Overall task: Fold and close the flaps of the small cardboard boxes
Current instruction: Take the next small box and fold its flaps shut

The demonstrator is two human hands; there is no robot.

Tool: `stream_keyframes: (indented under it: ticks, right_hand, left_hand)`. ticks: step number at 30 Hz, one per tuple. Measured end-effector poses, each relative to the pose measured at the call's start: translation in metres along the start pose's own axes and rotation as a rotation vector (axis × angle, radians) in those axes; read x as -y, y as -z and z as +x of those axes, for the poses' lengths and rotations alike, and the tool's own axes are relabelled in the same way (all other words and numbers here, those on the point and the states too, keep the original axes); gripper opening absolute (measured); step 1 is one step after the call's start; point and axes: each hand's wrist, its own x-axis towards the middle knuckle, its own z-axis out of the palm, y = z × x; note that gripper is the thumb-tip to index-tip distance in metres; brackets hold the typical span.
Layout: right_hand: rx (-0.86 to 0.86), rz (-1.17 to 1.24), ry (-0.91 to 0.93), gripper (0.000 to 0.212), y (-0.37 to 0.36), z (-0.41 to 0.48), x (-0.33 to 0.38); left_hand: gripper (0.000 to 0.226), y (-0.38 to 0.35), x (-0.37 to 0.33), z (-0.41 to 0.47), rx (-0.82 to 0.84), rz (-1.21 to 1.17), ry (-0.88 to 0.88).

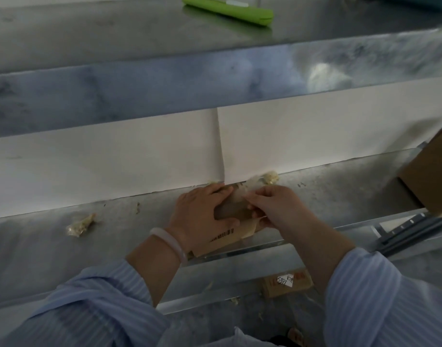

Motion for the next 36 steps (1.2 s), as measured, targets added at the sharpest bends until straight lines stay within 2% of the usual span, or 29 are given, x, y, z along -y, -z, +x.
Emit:
stream_keyframes:
  ticks: [3,6,11,17,19,21,22,24,25,29,33,34,36]
  right_hand:
    - [-0.046,-0.101,0.041,0.011,0.008,0.003,0.001]
    - [-0.017,-0.191,0.086,0.018,0.006,0.005,0.007]
    - [-0.040,-0.342,0.229,0.023,-0.005,0.010,0.022]
    - [0.030,-0.358,0.334,0.010,-0.003,0.012,0.010]
    - [-0.045,-0.297,0.389,0.005,-0.001,0.008,-0.001]
    - [-0.139,-0.306,0.395,0.034,0.001,0.004,-0.018]
    - [-0.125,-0.355,0.370,0.054,0.001,0.002,-0.026]
    - [0.008,-0.423,0.310,0.087,-0.001,-0.002,-0.041]
    - [0.054,-0.413,0.302,0.095,-0.002,-0.003,-0.047]
    - [0.024,-0.320,0.331,0.095,-0.002,-0.003,-0.061]
    - [0.024,-0.300,0.327,0.100,0.000,-0.002,-0.067]
    - [0.024,-0.304,0.328,0.101,0.000,-0.002,-0.066]
    - [0.014,-0.329,0.329,0.101,0.000,-0.001,-0.065]
  left_hand:
    - [0.090,0.002,-0.001,-0.001,-0.011,-0.063,0.008]
    - [0.091,-0.001,-0.003,-0.005,-0.077,-0.102,0.001]
    - [0.077,-0.006,-0.009,-0.008,-0.129,-0.114,-0.024]
    - [0.030,0.000,-0.015,-0.006,-0.252,-0.287,0.185]
    - [0.025,0.000,-0.018,-0.005,-0.272,-0.301,0.214]
    - [0.022,0.001,-0.020,-0.005,-0.269,-0.365,0.263]
    - [0.020,0.001,-0.020,-0.004,-0.267,-0.385,0.279]
    - [0.016,0.001,-0.020,-0.003,-0.278,-0.402,0.297]
    - [0.015,0.001,-0.019,-0.003,-0.282,-0.413,0.310]
    - [0.013,0.004,-0.023,0.001,-0.290,-0.478,0.383]
    - [0.009,0.023,-0.018,0.007,-0.418,-1.008,0.532]
    - [0.007,0.026,-0.014,0.006,-0.411,-1.023,0.505]
    - [0.022,0.025,-0.004,-0.002,-0.395,-0.954,0.383]
